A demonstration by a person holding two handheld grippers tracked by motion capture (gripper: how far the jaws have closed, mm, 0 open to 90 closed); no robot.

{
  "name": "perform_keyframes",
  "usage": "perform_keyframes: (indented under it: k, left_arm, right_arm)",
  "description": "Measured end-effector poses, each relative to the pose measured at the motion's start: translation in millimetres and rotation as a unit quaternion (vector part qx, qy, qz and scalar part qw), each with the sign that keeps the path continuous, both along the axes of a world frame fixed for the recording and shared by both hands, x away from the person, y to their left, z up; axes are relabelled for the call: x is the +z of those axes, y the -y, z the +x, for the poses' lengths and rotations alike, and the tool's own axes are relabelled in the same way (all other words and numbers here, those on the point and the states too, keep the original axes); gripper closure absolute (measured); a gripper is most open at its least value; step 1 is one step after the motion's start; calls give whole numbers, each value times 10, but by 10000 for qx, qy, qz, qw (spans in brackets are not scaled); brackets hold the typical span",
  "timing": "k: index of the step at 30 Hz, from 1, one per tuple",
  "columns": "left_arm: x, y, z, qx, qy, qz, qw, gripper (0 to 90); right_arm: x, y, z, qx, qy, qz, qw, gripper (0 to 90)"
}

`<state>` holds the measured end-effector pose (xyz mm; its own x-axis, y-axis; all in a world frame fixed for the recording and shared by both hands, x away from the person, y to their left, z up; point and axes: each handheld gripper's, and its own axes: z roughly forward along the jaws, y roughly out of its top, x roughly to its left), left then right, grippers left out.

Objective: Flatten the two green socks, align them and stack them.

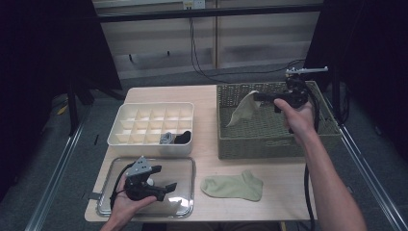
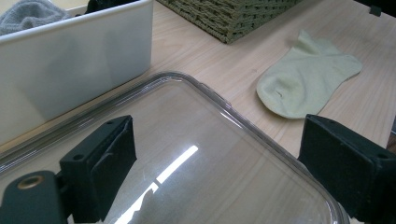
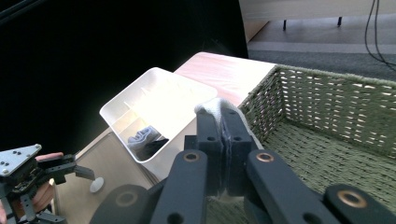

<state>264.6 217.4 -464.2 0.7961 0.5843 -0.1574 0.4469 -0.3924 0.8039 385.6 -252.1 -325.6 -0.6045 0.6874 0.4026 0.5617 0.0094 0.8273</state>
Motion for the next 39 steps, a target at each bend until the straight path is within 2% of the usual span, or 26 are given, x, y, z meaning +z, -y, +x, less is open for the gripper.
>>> perform_keyframes:
  k: [8,12,20,28,33,39]
  left_arm:
    - [-7,13,4,-52,20,57,10000,108]
    - [-4,11,3,15,38,65,10000,108]
    - [-3,10,-6,-10,26,-5,10000,127]
    - [7,53,-16,-74,7,-29,10000,163]
    - [36,127,-19,-133,-61,-167,9998,229]
    - [156,212,-2,-202,67,-365,9991,299]
  right_arm:
    - [58,32,-54,7,114,133,9998,887]
    - [123,24,-107,33,204,188,9996,887]
    - [255,-25,-242,140,377,345,9986,887]
    - [350,-35,-360,211,439,476,9977,887]
    - [427,-79,-470,308,516,499,9969,887]
    - [513,-133,-582,409,603,512,9960,888]
